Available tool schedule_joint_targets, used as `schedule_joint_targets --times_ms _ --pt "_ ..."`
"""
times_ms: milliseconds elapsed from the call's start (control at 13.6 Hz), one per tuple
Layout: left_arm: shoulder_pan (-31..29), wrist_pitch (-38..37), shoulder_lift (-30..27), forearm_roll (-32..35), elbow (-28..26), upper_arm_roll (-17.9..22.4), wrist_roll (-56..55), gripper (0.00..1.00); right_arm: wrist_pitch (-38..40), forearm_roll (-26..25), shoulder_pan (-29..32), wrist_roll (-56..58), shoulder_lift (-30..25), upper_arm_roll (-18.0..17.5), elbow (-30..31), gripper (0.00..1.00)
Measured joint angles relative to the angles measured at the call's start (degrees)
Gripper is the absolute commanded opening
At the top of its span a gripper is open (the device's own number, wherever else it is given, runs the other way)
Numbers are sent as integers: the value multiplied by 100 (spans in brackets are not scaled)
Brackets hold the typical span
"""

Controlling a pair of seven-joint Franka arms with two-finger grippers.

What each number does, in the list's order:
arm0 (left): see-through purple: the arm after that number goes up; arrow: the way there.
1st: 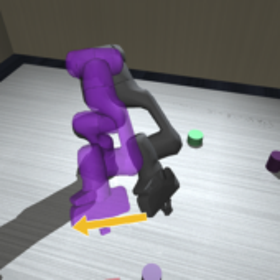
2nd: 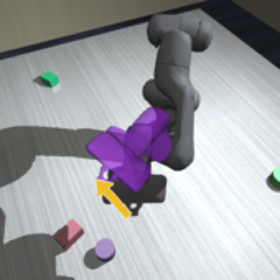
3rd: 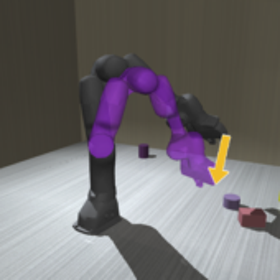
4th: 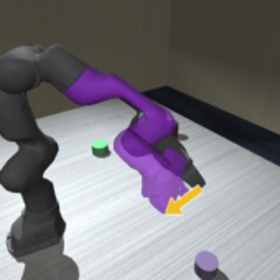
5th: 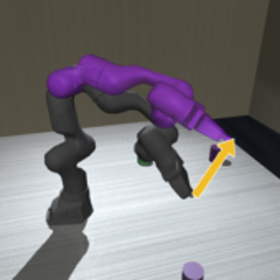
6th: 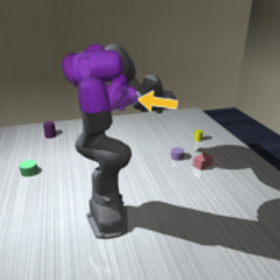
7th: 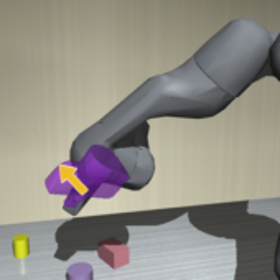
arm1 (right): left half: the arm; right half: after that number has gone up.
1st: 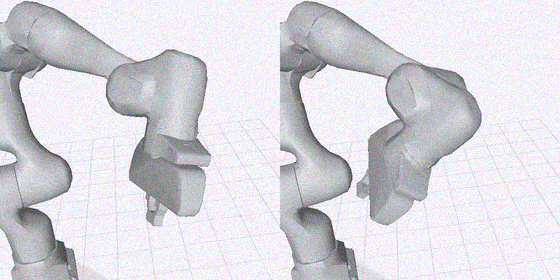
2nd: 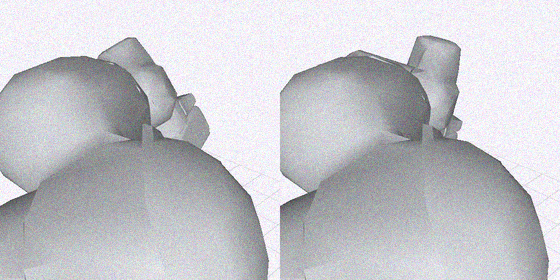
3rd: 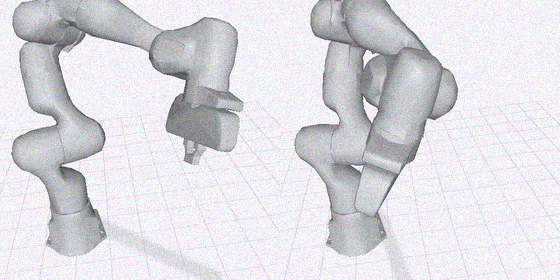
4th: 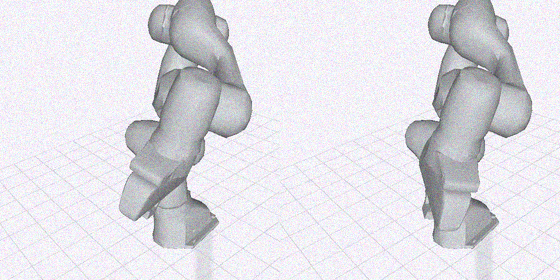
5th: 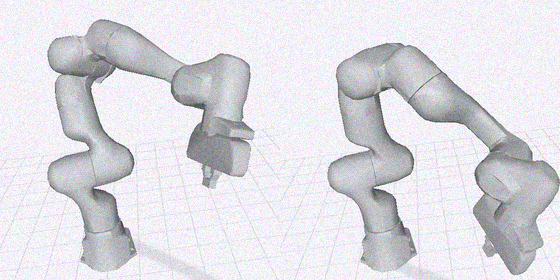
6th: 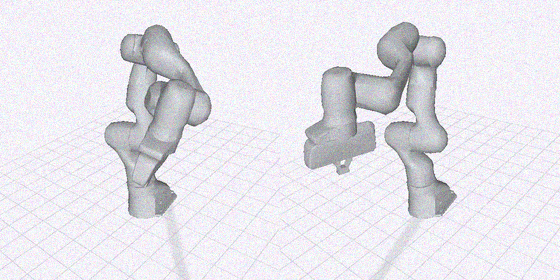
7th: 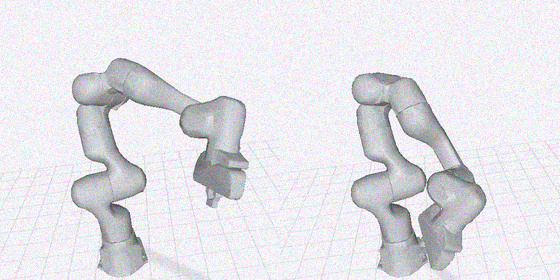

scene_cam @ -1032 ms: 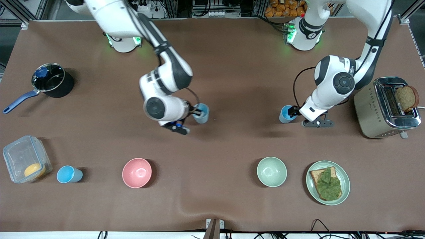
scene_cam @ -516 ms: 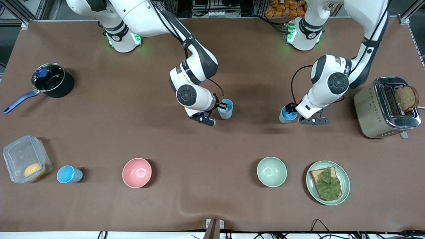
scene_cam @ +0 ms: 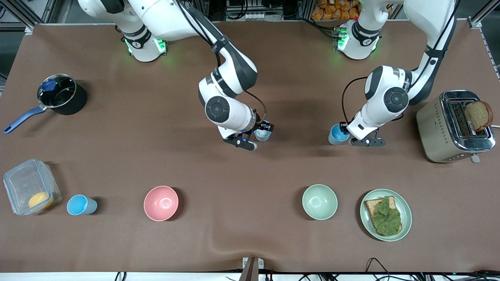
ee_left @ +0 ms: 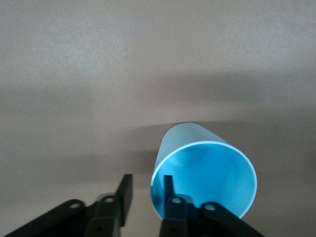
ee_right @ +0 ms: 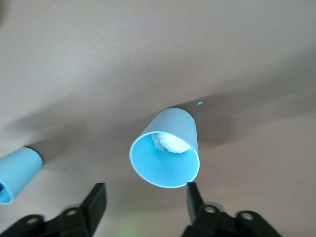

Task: Stack blue cups with both arms
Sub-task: 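Set the blue cup down and open the right gripper, then move the held cup over the placed cup while the right gripper withdraws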

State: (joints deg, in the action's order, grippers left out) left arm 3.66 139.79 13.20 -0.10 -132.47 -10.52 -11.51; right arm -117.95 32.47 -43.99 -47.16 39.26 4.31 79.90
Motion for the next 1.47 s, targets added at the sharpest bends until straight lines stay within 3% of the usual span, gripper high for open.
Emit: schedule_joint_targets --times_ms 295,590,1032,1475 --pt "-2 72 -76 -26 78 -11 0 0 1791 -44 1043 39 -329 100 -414 100" --pt "-2 106 -425 -27 364 -130 0 0 3092 -807 2251 1138 -590 110 -503 100" --pt "610 54 -642 -618 1087 -702 -799 0 3602 -2255 3244 2734 -671 104 -505 100" --pt "1783 40 -195 -574 1597 -885 -2354 4 3670 -2979 3996 4325 -1084 104 -492 100"
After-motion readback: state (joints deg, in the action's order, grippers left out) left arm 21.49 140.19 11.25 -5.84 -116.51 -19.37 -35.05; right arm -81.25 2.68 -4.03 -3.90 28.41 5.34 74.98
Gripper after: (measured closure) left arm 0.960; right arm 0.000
